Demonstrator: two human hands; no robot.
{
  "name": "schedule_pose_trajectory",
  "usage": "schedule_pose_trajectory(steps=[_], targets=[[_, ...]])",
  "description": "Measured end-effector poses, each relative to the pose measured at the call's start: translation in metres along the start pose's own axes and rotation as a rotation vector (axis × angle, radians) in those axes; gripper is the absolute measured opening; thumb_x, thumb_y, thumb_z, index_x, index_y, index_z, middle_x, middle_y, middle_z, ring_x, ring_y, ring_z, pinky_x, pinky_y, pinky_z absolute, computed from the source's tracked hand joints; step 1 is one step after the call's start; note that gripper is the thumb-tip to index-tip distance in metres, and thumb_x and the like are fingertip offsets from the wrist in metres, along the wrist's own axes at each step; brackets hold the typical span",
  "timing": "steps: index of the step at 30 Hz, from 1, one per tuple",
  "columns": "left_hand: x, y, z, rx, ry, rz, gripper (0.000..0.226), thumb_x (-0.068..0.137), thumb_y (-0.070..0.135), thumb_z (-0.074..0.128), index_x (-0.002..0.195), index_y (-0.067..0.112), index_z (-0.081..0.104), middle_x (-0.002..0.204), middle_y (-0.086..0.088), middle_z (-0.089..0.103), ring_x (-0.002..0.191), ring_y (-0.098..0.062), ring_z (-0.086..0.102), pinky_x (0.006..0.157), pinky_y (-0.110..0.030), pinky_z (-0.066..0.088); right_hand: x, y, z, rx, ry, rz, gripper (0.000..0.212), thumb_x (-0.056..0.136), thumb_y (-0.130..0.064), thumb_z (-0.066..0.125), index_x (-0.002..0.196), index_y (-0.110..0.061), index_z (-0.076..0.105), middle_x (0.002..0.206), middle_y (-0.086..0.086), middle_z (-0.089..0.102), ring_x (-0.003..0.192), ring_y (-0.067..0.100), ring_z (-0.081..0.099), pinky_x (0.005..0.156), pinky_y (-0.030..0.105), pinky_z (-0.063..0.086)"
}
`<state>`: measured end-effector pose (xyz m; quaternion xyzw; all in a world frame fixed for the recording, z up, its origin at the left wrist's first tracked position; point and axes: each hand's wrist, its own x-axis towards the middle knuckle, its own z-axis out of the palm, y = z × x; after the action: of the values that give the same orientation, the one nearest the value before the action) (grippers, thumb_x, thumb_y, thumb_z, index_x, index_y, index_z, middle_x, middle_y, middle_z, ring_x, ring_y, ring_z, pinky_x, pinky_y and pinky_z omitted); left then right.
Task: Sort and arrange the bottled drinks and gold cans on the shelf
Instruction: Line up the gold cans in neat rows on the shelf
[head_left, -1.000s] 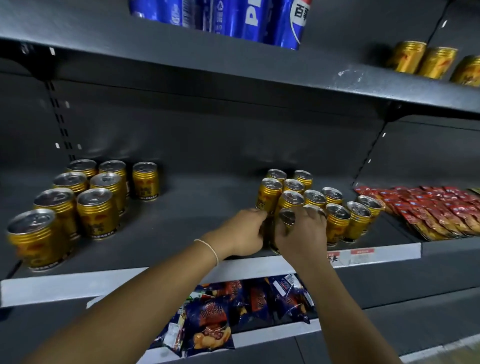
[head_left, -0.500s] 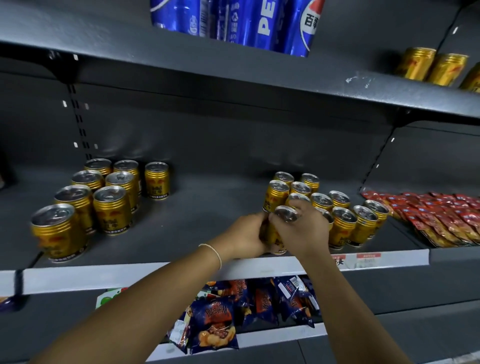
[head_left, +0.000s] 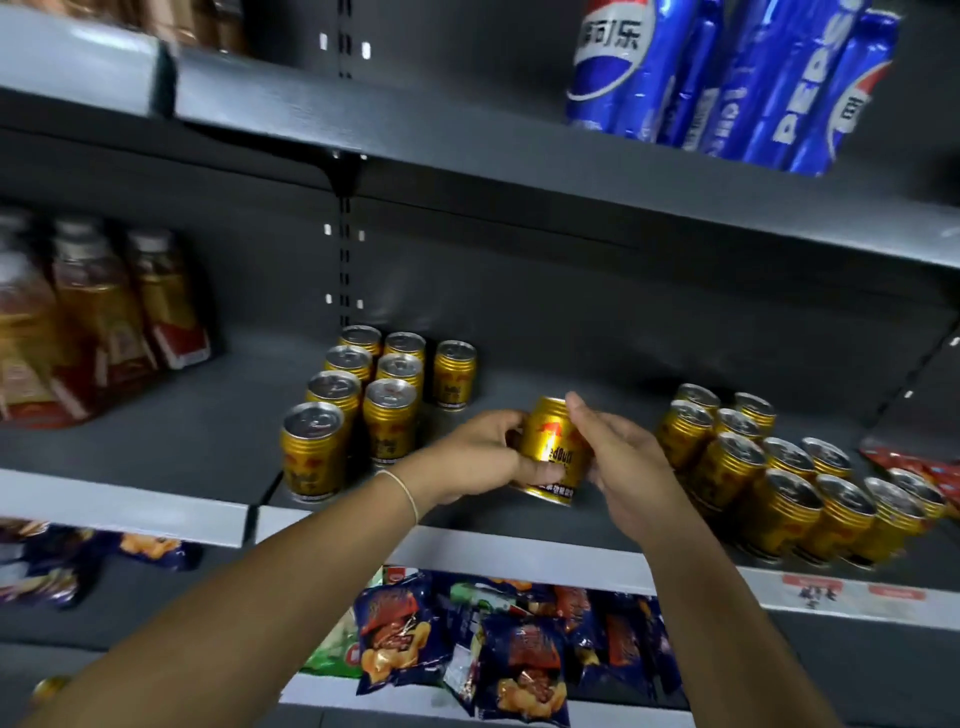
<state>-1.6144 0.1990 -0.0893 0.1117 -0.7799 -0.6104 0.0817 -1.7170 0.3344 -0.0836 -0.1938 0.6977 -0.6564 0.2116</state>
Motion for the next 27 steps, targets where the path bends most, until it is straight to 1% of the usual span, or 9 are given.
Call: schedule_pose_trajectory(steps=[3,8,11,13,16,19,21,23,27], targets=[[-0.018,0.001,-0.030,-0.007,0.000,0.012,0.046,0.079,0.019,0.080,0.120,0.010,0.062,0.114,-0.008,0.071,0.110,-0.023,0.065,0.105,-0.045,0.045,-0.006,-0.001,0.025,0.027,-0.210,0.052,0.071,0.059,-0.063,0.076,0.109,-0.012,0.069,0.101,0.007,0.076,0.096,0.023,0.073,0.080,0.038,0.059],[-0.046,0.002,-0.071,0.364,0.033,0.064,0.048,0.071,0.035,0.085,0.111,0.017,0.063,0.104,0.003,0.072,0.097,-0.012,0.067,0.093,-0.041,0.053,-0.014,0.001,0.064,0.064,-0.354,-0.013,0.057,0.069,-0.047,0.078,0.109,-0.007,0.070,0.106,0.014,0.074,0.099,0.028,0.072,0.074,0.033,0.059],[-0.060,-0.004,-0.093,0.544,0.071,0.122,0.046,0.073,0.039,0.083,0.109,0.020,0.063,0.103,0.007,0.070,0.094,-0.009,0.065,0.089,-0.038,0.054,-0.016,0.008,0.086,0.129,-0.354,-0.046,0.055,0.068,-0.041,0.082,0.109,-0.007,0.070,0.106,0.015,0.074,0.098,0.029,0.072,0.072,0.031,0.059],[-0.068,-0.010,-0.110,0.554,0.101,0.163,0.042,0.080,0.032,0.078,0.118,0.021,0.063,0.113,0.004,0.069,0.103,-0.010,0.064,0.094,-0.035,0.052,-0.016,0.015,0.103,0.161,-0.313,-0.073,0.053,0.065,-0.040,0.084,0.107,-0.010,0.072,0.106,0.013,0.075,0.098,0.026,0.072,0.075,0.033,0.060],[-0.080,-0.021,-0.138,0.609,0.288,0.229,0.034,0.093,0.018,0.061,0.127,0.016,0.061,0.121,-0.003,0.068,0.112,-0.018,0.063,0.097,-0.031,0.049,-0.015,0.031,0.125,0.146,-0.224,-0.127,0.057,0.060,-0.040,0.086,0.108,-0.012,0.071,0.105,0.007,0.076,0.101,0.023,0.072,0.081,0.033,0.059],[-0.082,-0.036,-0.159,0.829,0.400,0.227,0.033,0.094,0.016,0.051,0.125,0.014,0.061,0.119,-0.011,0.066,0.110,-0.031,0.060,0.091,-0.039,0.050,-0.017,0.051,0.143,0.177,-0.189,-0.173,0.057,0.060,-0.035,0.087,0.110,-0.014,0.070,0.107,0.004,0.075,0.103,0.020,0.071,0.080,0.027,0.057],[-0.079,-0.048,-0.164,0.891,0.344,0.155,0.035,0.096,0.019,0.047,0.127,0.010,0.058,0.129,-0.014,0.060,0.121,-0.033,0.052,0.101,-0.043,0.044,-0.019,0.063,0.153,0.168,-0.175,-0.211,0.055,0.060,-0.033,0.088,0.110,-0.017,0.070,0.109,0.002,0.075,0.104,0.017,0.070,0.079,0.023,0.056],[-0.076,-0.060,-0.165,0.911,0.286,0.127,0.037,0.099,0.021,0.043,0.131,0.008,0.053,0.138,-0.014,0.053,0.132,-0.030,0.042,0.116,-0.041,0.026,-0.021,0.072,0.161,0.107,-0.165,-0.255,0.053,0.061,-0.032,0.088,0.109,-0.022,0.069,0.109,-0.003,0.075,0.104,0.014,0.070,0.079,0.020,0.055],[-0.073,-0.070,-0.163,0.871,0.284,0.173,0.046,0.104,0.031,0.036,0.143,0.010,0.043,0.152,-0.009,0.040,0.145,-0.023,0.024,0.119,-0.034,0.008,-0.023,0.080,0.169,-0.021,-0.173,-0.286,0.061,0.060,-0.039,0.088,0.115,-0.031,0.064,0.113,-0.009,0.073,0.106,0.012,0.069,0.086,0.027,0.056]])
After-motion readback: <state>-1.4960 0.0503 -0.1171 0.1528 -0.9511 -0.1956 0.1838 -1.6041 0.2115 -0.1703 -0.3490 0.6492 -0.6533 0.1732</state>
